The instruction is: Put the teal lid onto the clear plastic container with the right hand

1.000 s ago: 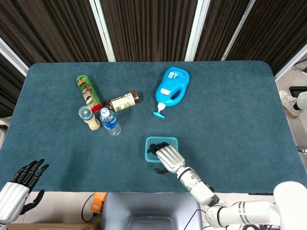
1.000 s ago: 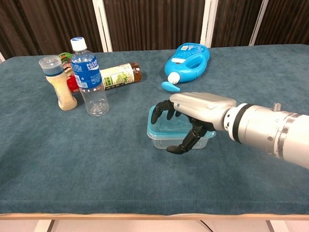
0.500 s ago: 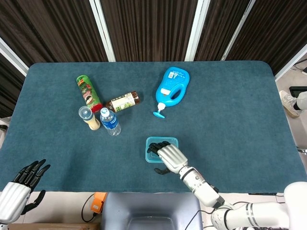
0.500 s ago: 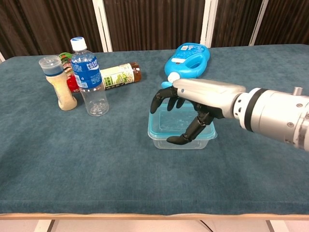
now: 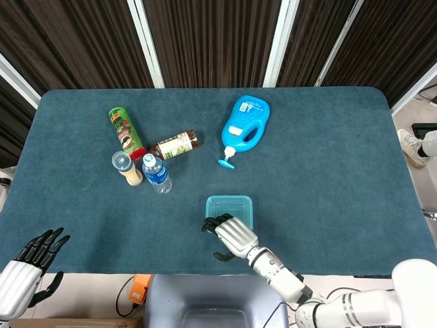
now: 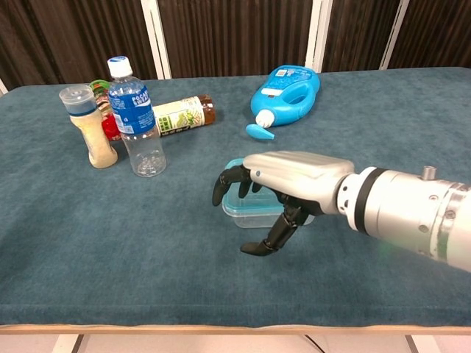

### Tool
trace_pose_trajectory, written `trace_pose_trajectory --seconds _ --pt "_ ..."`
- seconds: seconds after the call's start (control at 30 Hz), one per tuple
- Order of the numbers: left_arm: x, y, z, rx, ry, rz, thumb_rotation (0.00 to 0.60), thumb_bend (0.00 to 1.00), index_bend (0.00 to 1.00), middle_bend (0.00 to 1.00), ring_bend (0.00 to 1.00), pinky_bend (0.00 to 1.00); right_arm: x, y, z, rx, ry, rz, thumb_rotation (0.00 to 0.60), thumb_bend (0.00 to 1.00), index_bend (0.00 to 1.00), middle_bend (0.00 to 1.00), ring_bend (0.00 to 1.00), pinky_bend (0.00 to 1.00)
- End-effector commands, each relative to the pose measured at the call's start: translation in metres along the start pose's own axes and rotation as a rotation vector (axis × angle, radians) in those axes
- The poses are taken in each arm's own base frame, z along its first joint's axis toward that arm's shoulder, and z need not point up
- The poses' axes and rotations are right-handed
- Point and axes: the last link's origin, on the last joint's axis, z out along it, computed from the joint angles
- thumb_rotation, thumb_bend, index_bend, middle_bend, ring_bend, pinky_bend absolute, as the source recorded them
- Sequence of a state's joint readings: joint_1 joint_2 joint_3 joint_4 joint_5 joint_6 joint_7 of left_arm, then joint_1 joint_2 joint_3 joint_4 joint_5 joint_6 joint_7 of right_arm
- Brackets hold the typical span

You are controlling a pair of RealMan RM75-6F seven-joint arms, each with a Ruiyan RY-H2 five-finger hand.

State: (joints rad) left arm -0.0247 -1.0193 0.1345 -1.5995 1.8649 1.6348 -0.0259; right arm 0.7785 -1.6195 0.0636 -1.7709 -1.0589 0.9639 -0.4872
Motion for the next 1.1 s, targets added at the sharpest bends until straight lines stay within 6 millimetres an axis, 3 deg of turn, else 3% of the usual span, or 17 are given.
trace_pose_trajectory --seconds 0.03,1.1 --pt "0.0000 -0.0002 0.0003 0.001 0.000 0.000 0.600 0.43 0.00 0.00 0.00 0.16 -0.0023 0.0004 0.0008 -0.005 -0.005 -0.009 0.600 0.42 0.40 0.31 0.30 0.34" --pt "-0.0001 -0.0003 0.0007 0.001 -0.002 0.000 0.600 0.43 0.00 0.00 0.00 0.16 -0.0098 0.0091 0.0043 -0.029 -0.022 -0.018 0.600 0.42 0.40 0.31 0.30 0.35"
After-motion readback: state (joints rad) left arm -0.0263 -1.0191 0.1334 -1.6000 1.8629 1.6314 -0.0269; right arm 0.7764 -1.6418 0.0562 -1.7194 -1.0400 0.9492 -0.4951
